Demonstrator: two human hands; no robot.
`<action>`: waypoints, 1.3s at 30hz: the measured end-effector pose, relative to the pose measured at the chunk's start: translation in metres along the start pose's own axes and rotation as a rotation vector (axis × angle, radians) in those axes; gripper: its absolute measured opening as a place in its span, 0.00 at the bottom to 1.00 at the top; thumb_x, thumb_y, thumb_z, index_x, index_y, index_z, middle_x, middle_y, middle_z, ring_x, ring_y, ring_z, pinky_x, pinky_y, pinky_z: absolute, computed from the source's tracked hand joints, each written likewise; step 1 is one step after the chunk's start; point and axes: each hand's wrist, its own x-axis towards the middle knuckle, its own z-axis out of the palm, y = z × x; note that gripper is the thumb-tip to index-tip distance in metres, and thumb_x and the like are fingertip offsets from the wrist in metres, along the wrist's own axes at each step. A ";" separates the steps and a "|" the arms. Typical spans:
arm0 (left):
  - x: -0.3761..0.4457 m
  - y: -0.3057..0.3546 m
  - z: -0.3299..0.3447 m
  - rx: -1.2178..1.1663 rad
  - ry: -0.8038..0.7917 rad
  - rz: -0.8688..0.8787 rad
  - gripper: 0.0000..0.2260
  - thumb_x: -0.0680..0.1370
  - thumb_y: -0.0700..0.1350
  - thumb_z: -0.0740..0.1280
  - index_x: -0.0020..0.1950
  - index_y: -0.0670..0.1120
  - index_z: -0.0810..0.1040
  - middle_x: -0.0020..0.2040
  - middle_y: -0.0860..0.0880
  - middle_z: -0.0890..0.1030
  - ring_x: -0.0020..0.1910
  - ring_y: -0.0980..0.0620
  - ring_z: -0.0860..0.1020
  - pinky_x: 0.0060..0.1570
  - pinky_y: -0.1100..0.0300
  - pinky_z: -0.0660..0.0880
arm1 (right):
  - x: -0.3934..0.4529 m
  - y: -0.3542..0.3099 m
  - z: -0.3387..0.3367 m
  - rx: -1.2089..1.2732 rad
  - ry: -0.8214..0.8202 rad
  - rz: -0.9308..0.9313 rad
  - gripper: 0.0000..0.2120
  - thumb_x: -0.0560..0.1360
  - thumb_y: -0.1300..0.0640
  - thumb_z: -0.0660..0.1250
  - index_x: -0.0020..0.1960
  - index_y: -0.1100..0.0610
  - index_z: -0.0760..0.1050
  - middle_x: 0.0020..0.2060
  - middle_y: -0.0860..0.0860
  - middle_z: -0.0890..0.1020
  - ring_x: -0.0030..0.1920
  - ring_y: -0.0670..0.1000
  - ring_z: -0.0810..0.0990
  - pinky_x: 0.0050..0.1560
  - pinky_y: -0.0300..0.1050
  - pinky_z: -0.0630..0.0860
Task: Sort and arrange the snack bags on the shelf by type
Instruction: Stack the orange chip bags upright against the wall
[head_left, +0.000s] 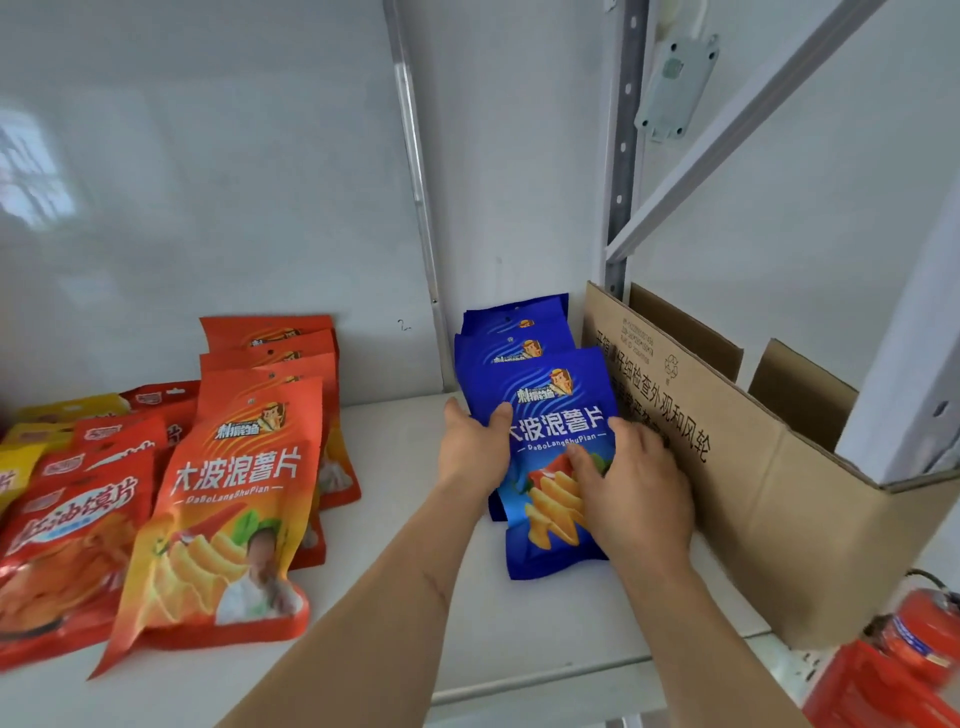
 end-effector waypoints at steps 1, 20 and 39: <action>-0.004 0.002 -0.007 0.034 0.000 0.017 0.25 0.82 0.52 0.65 0.75 0.45 0.61 0.60 0.50 0.75 0.53 0.53 0.78 0.38 0.61 0.78 | -0.001 -0.002 0.001 -0.016 0.031 -0.017 0.28 0.78 0.39 0.61 0.72 0.55 0.67 0.68 0.53 0.73 0.67 0.54 0.72 0.62 0.50 0.70; 0.004 -0.004 -0.261 0.646 0.364 0.311 0.29 0.81 0.54 0.63 0.79 0.43 0.63 0.78 0.42 0.65 0.79 0.41 0.57 0.78 0.47 0.52 | -0.071 -0.183 0.064 0.514 -0.442 -0.101 0.38 0.75 0.32 0.61 0.78 0.51 0.61 0.76 0.49 0.66 0.74 0.50 0.66 0.71 0.47 0.65; 0.062 -0.016 -0.291 0.046 0.013 -0.224 0.39 0.71 0.52 0.80 0.74 0.50 0.60 0.56 0.42 0.82 0.48 0.41 0.85 0.50 0.40 0.83 | -0.042 -0.214 0.124 0.544 -0.658 -0.134 0.30 0.66 0.22 0.60 0.62 0.37 0.71 0.57 0.41 0.82 0.56 0.46 0.82 0.61 0.55 0.77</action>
